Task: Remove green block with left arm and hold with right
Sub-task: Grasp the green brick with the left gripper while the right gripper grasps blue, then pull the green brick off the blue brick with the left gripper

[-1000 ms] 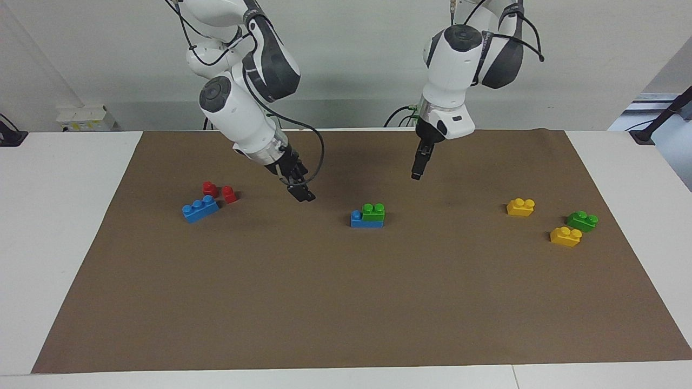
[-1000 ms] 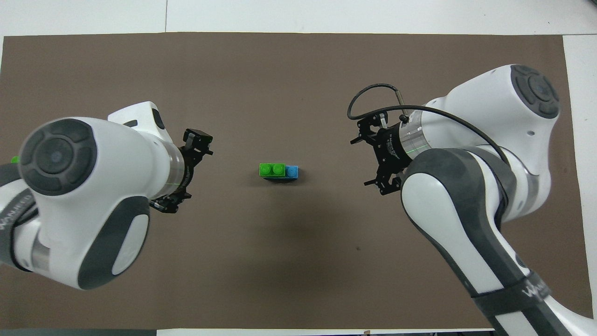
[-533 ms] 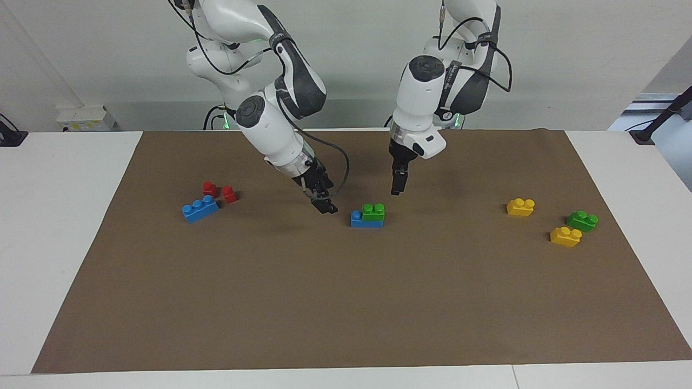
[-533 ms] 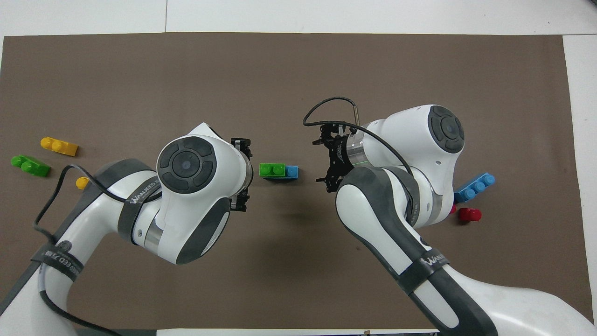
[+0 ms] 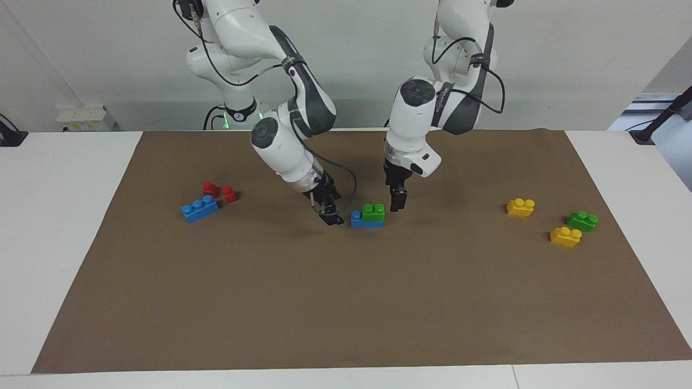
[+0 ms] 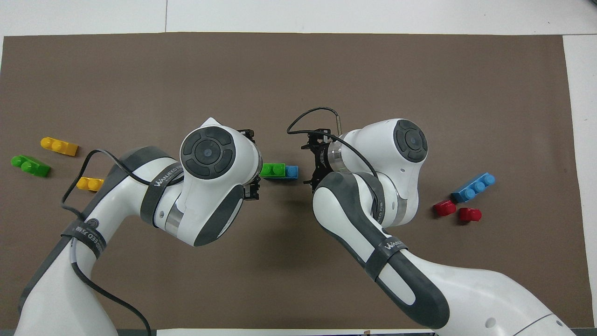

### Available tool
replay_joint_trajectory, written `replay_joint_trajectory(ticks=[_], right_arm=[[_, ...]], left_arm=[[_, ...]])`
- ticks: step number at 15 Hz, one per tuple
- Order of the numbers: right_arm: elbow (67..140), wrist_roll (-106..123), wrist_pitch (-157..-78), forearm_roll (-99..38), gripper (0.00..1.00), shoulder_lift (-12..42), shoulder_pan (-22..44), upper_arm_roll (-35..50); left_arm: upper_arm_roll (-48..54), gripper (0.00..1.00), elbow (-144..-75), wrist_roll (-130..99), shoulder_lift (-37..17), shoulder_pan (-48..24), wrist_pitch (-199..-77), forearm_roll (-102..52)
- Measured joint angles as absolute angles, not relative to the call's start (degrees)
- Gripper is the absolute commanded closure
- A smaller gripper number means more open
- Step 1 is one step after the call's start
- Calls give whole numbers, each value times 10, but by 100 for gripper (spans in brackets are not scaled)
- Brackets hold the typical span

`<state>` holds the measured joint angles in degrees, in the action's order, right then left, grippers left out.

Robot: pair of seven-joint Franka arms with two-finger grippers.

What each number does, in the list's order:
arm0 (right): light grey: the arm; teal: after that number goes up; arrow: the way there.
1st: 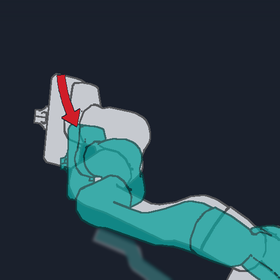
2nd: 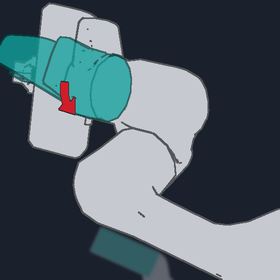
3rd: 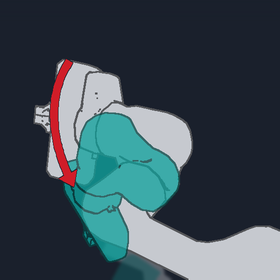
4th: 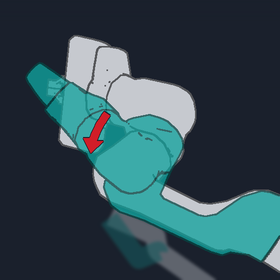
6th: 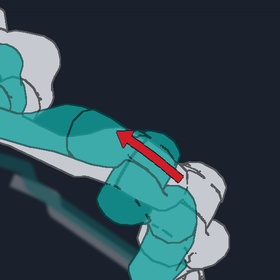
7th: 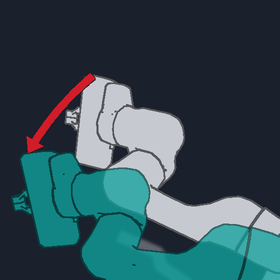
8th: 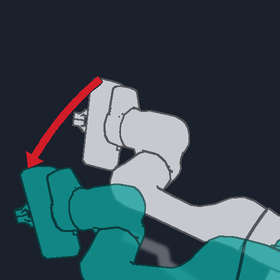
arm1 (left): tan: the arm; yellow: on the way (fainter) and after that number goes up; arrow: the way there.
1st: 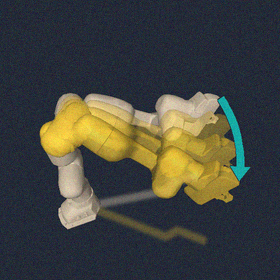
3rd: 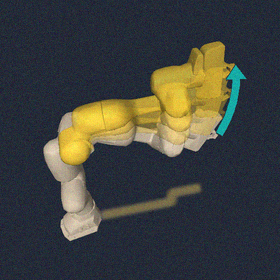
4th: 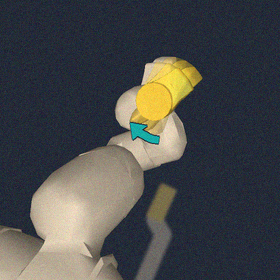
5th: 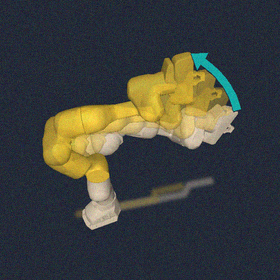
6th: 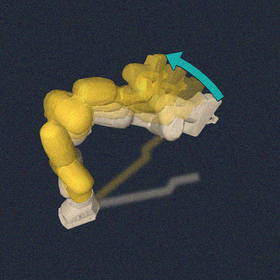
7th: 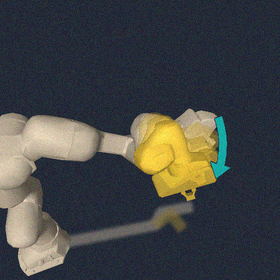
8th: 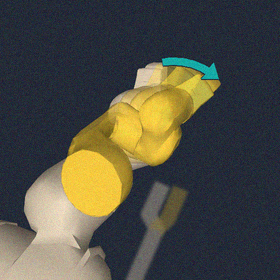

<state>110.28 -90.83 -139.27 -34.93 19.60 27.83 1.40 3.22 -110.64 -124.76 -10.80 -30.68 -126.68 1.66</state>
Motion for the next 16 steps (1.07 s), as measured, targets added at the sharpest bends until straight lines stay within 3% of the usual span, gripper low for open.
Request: replay_joint_trajectory(ticks=[8, 10, 12, 14, 15, 16], right_arm=[[1104, -908, -1454, -373, 6, 241, 308, 14], [1104, -908, -1471, -383, 11, 247, 316, 14], [1104, -908, -1475, -384, 34, 249, 319, 14], [1104, -908, -1475, -384, 84, 249, 319, 14], [1104, -908, -1475, -384, 100, 249, 319, 13], [1104, -908, -1475, -384, 100, 249, 319, 13]], left_arm=[[32, 0, -1089, -1290, -158, -322, -1287, 32], [32, 0, -1089, -1296, -162, -324, -1291, 32], [32, 0, -1089, -1297, -164, -325, -1296, 32], [32, 0, -1089, -1298, -165, -325, -1298, 33], [32, 0, -1089, -1298, -165, -325, -1299, 33], [32, 0, -1090, -1298, -166, -325, -1299, 33]])
